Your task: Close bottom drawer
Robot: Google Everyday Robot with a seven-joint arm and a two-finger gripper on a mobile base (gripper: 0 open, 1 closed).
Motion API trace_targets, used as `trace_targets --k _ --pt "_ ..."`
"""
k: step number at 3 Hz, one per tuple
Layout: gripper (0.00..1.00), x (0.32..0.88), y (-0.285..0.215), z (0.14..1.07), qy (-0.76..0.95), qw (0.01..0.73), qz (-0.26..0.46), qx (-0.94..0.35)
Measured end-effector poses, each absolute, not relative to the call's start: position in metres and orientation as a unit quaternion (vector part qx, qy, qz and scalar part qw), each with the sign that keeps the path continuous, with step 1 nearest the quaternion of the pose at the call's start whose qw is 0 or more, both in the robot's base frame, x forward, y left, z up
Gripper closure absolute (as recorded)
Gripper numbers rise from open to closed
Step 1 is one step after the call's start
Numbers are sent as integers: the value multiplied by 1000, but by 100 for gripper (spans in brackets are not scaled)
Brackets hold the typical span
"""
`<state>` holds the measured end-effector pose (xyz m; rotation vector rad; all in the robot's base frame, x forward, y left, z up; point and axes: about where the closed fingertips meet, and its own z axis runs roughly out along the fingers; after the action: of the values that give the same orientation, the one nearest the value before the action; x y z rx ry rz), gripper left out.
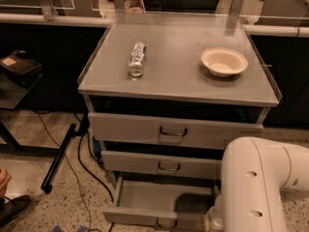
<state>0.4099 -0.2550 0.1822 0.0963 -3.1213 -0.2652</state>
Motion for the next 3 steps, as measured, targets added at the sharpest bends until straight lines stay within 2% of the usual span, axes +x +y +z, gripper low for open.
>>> trace_targets --k 2,3 --pt "100 444 -257 167 -997 -18 -74 0" --pt "100 444 -257 167 -997 -18 -75 0"
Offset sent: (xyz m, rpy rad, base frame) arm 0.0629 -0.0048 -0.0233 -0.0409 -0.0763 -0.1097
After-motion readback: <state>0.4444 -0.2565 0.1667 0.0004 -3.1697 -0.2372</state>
